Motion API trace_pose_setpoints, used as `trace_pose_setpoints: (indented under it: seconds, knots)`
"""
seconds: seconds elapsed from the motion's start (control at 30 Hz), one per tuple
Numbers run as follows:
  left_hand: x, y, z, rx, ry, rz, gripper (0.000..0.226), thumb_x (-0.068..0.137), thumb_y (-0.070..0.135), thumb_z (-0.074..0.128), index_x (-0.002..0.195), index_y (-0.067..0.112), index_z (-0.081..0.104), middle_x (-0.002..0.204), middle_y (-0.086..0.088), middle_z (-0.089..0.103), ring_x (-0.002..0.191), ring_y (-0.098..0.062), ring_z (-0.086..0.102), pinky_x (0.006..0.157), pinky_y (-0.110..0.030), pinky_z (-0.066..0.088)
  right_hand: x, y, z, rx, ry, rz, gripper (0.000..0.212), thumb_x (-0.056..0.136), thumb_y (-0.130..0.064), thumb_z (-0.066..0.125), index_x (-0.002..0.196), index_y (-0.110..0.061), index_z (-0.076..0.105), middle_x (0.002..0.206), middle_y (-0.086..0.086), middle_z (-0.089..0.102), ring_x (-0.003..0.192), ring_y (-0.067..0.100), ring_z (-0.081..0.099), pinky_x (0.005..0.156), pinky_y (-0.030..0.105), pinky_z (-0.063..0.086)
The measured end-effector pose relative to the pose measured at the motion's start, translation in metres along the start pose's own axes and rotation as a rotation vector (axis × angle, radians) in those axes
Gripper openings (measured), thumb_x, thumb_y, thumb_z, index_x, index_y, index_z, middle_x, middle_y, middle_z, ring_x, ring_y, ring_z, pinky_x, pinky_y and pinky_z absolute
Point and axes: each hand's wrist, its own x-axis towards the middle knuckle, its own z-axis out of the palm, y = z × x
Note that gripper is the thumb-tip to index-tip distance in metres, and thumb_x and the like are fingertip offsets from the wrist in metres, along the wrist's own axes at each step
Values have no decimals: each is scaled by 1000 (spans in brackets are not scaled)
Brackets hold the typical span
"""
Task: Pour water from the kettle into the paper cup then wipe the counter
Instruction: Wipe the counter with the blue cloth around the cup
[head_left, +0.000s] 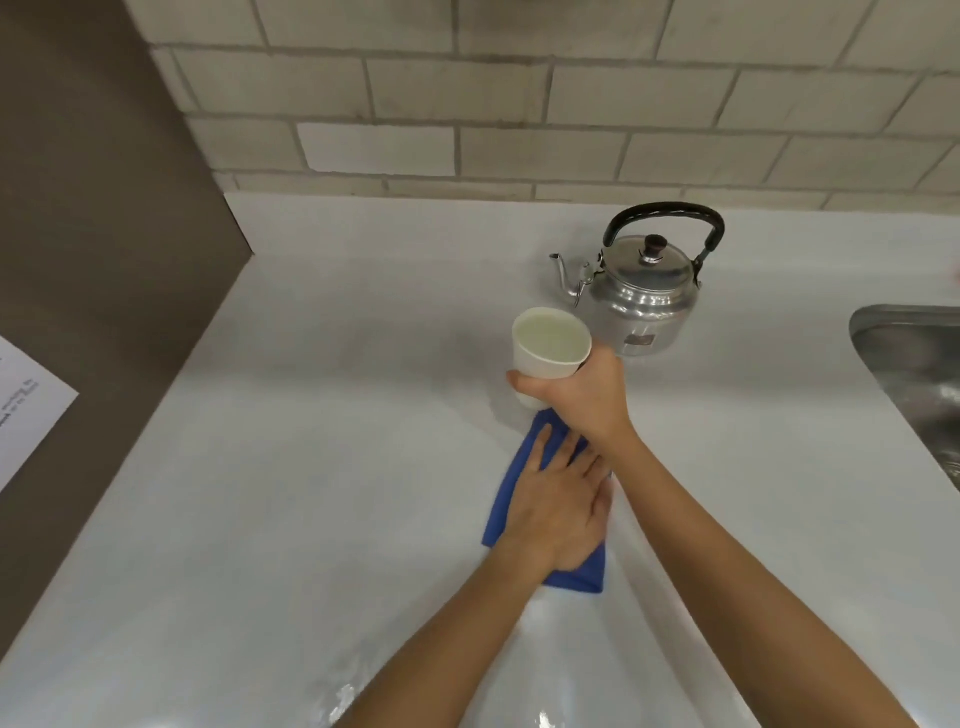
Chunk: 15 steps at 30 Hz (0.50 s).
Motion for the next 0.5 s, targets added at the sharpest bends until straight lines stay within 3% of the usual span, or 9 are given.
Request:
trace_pose_setpoints:
  seconds: [0.13, 0.33, 0.5]
  knots:
    - [30, -36, -5, 10, 37, -51, 53, 104, 33, 18, 156, 21, 12, 164, 5, 17, 152, -16, 4, 124, -43, -6, 18, -16, -23, -1, 89, -43, 43, 55, -23, 92, 78, -42, 61, 77, -28, 66, 73, -22, 61, 66, 4, 49]
    - [45, -111, -20, 63, 139, -372, 57, 104, 32, 21, 156, 20, 3, 165, 8, 10, 152, -18, 5, 122, -44, -3, 31, -20, -44, -14, 101, -22, 44, 51, -29, 92, 77, -46, 61, 70, -48, 61, 73, -28, 58, 62, -4, 42]
    - [45, -82, -14, 64, 132, -359, 58, 104, 32, 19, 156, 17, 0, 166, 4, 5, 152, -23, 1, 122, -45, -4, 24, -11, -49, -39, 78, -22, 47, 53, -25, 94, 79, -45, 60, 77, -33, 64, 75, -27, 58, 64, -4, 43]
